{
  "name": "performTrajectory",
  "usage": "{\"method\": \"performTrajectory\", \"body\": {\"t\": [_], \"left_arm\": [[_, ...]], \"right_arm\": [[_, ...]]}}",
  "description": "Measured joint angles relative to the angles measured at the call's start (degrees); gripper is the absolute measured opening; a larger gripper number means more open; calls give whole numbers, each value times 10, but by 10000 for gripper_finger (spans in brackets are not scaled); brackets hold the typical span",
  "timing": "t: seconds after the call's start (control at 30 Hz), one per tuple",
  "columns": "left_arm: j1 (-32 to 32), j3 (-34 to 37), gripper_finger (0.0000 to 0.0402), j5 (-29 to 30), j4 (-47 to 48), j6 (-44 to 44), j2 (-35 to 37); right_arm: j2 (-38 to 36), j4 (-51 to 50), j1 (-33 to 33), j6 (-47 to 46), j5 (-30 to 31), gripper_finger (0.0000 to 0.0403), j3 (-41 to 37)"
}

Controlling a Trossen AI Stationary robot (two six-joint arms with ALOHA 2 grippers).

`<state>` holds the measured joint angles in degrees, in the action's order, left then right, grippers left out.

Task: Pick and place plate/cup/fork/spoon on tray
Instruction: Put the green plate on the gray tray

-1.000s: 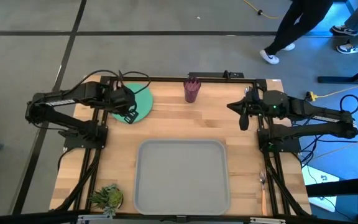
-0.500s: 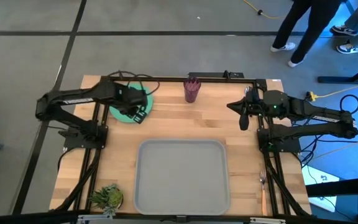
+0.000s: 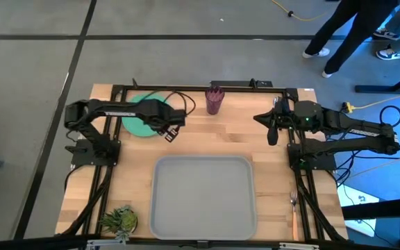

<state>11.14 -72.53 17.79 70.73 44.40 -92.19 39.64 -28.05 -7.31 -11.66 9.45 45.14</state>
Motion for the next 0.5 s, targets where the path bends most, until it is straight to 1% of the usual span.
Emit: {"method": "performTrajectory", "body": {"t": [0.13,0.27,0.5], "left_arm": [[0,0,80,23,-4,0,-45],[-5,0,78,66,-31,0,-85],[-18,0,78,73,-77,-42,-136]], "right_arm": [[0,0,0,0,0,17,0],[0,0,0,3,0,17,0],[0,0,0,2,0,17,0]]}}
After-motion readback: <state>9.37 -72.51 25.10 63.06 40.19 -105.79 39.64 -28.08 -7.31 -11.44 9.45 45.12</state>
